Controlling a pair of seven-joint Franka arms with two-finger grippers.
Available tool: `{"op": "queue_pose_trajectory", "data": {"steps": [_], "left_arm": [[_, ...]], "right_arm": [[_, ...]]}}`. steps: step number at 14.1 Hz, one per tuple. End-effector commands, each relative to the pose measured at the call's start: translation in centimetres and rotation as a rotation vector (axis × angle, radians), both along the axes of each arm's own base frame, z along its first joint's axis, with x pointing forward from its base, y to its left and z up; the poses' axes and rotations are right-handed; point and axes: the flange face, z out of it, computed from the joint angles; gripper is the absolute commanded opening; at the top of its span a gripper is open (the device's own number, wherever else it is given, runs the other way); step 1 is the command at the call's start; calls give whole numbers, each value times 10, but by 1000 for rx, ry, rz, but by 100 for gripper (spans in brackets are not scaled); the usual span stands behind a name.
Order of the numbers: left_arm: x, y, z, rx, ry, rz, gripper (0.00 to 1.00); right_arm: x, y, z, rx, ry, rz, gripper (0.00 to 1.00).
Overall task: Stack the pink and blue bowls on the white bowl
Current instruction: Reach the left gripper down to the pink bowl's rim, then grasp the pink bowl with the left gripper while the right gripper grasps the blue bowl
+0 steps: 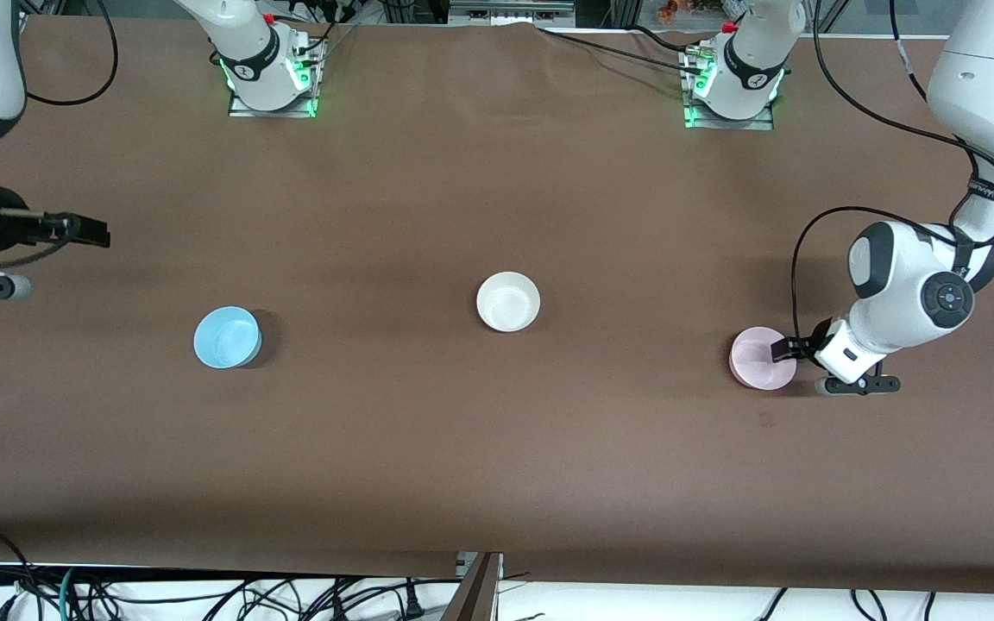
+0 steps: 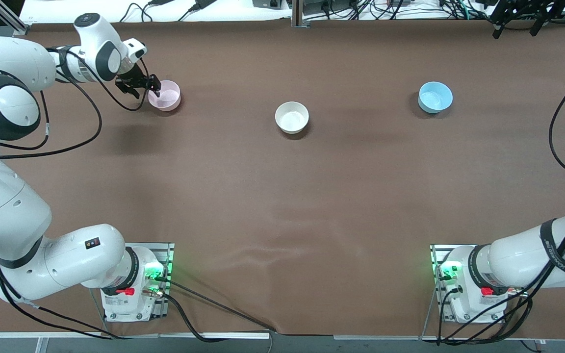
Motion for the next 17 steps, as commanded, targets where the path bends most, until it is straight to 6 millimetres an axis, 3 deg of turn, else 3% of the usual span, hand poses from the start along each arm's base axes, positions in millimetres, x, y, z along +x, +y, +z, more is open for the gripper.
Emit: {"op": "queue_pose_trajectory", "data": {"steps": [1,3,4,8,10,13,17], "left_arm": [[-12,-8,5,42,10,6,37],[-12,-8,6,49,9,-2,5],[-12,-9,7,77,13,-35,0],[-7,-14,15,112,2,-75,0],[5,-25,32,99,-38,-18,0],[14,-63,65,72,-94,82,0],[1,-160,93,-24,-70,282,0]], "right_arm": [[16,-8,-32,16,15,-13,100],[28,-8,-53,20,7,20,100],[35,-9,-65,24,-7,41,100],[52,-32,-127,76,-5,52,100],[58,-34,-151,105,-1,55,100],[62,-30,-190,122,-5,62,100],[67,-26,-243,211,-22,135,100]]}}
